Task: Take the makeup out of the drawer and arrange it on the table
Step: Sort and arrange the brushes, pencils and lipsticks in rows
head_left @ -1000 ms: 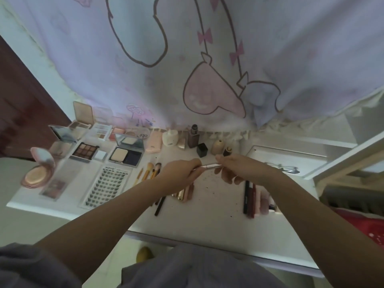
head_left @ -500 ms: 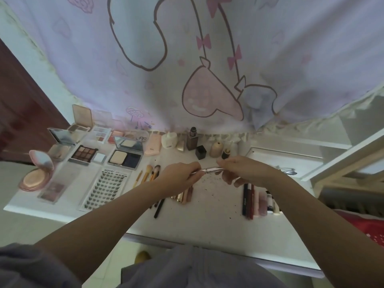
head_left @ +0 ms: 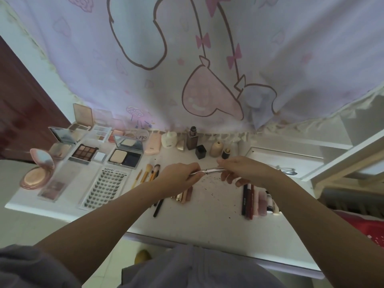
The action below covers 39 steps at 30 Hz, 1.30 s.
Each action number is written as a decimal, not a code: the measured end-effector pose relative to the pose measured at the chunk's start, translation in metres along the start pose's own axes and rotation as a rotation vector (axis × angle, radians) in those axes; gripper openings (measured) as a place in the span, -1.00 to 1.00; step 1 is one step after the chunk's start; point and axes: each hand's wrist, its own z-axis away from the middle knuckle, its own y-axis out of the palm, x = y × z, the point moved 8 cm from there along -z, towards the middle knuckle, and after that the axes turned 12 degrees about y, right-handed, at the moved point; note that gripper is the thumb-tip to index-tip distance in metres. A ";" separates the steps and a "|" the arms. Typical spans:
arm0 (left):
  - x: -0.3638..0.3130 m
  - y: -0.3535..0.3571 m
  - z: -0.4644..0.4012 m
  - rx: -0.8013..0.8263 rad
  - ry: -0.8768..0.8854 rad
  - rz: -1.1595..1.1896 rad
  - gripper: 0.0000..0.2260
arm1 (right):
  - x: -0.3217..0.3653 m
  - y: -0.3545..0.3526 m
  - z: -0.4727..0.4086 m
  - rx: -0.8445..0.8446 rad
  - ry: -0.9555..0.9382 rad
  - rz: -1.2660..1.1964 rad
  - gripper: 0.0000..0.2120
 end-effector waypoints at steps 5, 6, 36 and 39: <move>0.005 0.015 0.003 0.066 -0.002 0.013 -0.76 | -0.003 -0.003 -0.006 -0.048 -0.033 0.125 -0.88; 0.008 0.018 0.005 0.081 -0.005 0.019 -0.77 | -0.006 -0.007 -0.007 -0.050 -0.024 0.114 -0.92; 0.039 0.100 -0.027 0.211 -0.459 0.291 -0.83 | -0.116 0.054 -0.044 -0.372 0.299 -0.611 -0.94; 0.043 0.100 -0.029 0.220 -0.455 0.135 -0.81 | -0.099 0.075 -0.058 -0.498 0.244 -0.287 -0.93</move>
